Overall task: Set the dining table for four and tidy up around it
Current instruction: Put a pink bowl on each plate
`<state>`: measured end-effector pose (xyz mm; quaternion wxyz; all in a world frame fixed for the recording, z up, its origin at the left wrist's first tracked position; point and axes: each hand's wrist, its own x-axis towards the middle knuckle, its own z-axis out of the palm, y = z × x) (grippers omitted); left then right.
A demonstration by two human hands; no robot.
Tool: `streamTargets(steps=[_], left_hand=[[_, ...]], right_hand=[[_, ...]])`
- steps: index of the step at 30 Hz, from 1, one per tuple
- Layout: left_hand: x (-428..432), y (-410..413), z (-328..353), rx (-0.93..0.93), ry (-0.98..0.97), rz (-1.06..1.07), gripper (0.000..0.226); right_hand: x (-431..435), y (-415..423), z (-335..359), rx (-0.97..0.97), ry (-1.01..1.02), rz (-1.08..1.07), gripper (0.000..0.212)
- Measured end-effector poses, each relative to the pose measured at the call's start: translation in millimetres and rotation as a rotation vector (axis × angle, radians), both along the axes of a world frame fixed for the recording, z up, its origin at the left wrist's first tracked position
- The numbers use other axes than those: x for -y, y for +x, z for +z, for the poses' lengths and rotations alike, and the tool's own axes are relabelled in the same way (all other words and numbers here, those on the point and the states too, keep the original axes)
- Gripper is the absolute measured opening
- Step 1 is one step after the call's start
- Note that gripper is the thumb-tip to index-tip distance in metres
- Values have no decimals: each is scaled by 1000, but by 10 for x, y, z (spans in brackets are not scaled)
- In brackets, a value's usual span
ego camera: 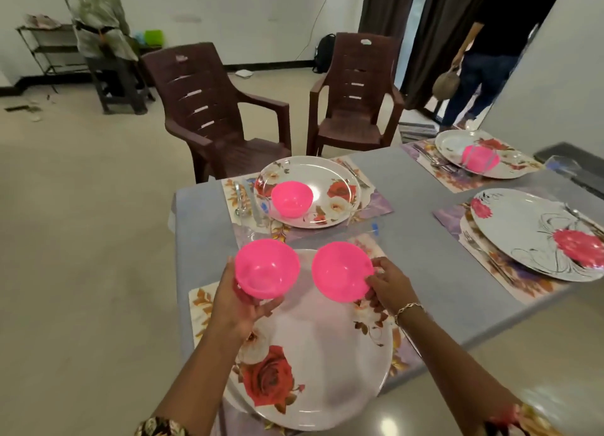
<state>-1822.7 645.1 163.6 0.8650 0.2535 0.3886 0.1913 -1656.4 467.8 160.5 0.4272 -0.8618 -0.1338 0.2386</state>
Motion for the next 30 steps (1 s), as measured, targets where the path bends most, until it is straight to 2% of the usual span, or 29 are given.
streamTargets(steps=[8, 16, 19, 24, 28, 30], left_hand=[[-18, -9, 30, 16, -41, 72, 39], [66, -9, -38, -13, -37, 91, 44], [129, 53, -21, -10, -39, 75, 38], [297, 242, 14, -20, -25, 37, 45], [594, 525, 109, -11, -22, -38, 38], [809, 706, 153, -8, -42, -75, 38]], right_hand=[[-215, 202, -299, -7, -162, 89, 32], [-309, 292, -494, -28, -204, 140, 32], [-299, 318, -498, -48, -208, 157, 32], [-148, 388, -399, -60, -172, 106, 29], [119, 484, -228, -55, -53, 35, 9], [285, 575, -145, -56, 16, 27, 6]])
